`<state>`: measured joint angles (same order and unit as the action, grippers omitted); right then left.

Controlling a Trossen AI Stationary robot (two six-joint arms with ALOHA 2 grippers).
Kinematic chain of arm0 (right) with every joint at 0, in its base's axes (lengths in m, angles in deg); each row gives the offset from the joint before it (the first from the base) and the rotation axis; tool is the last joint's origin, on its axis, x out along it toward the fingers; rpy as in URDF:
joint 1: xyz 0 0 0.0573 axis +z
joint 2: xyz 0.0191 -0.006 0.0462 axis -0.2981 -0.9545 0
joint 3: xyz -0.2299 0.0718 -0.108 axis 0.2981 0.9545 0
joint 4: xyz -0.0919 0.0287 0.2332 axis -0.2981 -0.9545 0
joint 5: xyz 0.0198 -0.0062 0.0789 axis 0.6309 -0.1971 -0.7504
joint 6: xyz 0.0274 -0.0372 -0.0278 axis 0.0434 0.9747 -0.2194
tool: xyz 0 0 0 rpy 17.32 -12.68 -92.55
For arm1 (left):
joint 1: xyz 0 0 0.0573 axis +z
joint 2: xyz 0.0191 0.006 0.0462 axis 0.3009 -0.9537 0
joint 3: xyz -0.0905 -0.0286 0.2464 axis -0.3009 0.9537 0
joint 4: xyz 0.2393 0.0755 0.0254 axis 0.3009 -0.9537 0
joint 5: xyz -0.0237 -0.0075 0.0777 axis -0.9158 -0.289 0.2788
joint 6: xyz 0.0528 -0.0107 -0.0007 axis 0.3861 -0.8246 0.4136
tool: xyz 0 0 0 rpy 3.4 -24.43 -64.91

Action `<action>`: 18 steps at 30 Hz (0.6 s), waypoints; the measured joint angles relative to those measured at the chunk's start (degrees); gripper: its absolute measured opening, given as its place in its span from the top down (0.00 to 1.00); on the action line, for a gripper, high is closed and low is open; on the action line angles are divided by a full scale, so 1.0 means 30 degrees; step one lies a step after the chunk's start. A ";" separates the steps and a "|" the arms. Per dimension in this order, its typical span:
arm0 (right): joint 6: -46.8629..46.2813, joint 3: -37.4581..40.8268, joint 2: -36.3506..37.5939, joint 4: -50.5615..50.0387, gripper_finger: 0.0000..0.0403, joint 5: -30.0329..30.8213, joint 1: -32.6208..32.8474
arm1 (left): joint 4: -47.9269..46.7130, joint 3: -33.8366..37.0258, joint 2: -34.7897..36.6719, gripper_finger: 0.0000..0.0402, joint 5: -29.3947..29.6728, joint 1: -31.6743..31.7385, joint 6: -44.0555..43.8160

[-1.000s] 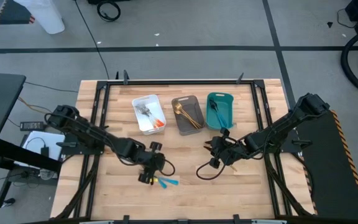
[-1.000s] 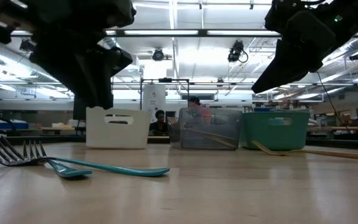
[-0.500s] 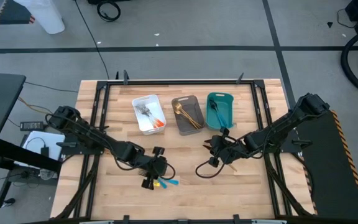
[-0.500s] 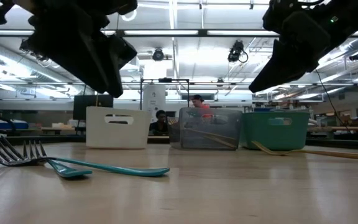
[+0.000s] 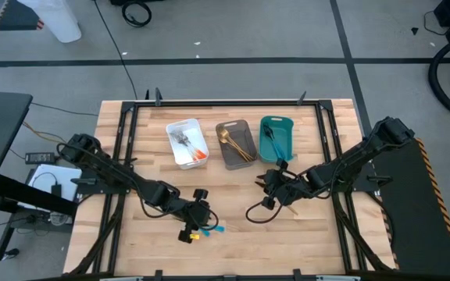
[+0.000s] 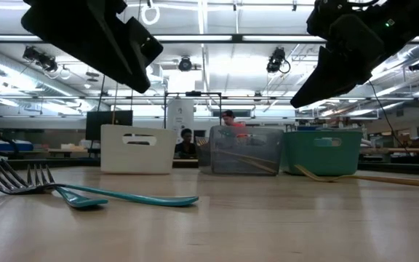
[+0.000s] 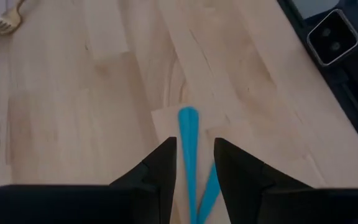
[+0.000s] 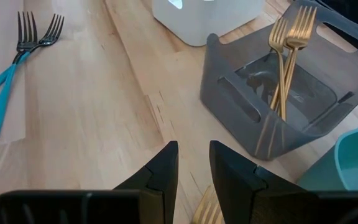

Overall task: Sort silverware by color (type)
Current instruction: Put the blue fork into the green bin

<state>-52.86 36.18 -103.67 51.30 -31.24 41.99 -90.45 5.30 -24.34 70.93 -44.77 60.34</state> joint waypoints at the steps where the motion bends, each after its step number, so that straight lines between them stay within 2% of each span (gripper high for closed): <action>1: 0.0000 0.0000 0.0000 -0.0004 0.74 0.0000 0.0000 | 0.0173 -0.0079 -0.0165 0.71 -0.0003 -0.0011 0.0007; 5: 0.0015 0.0000 0.0000 0.0051 0.74 0.0000 -0.0007 | -0.0427 -0.1319 -0.1349 0.71 -0.0022 -0.0200 0.0519; 12: 0.0071 0.0000 0.0000 0.0098 0.74 -0.0027 -0.0007 | -0.4924 -0.4089 -0.3432 0.71 -0.0082 -0.0346 0.1386; 18: 0.0072 0.0007 0.0000 0.0015 0.74 -0.0117 0.0000 | -0.5738 -0.4500 -0.3802 0.71 -0.0073 -0.0338 0.1384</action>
<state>-52.65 36.20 -103.67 51.34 -31.59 41.99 -107.66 -8.20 -35.75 70.71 -45.78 64.50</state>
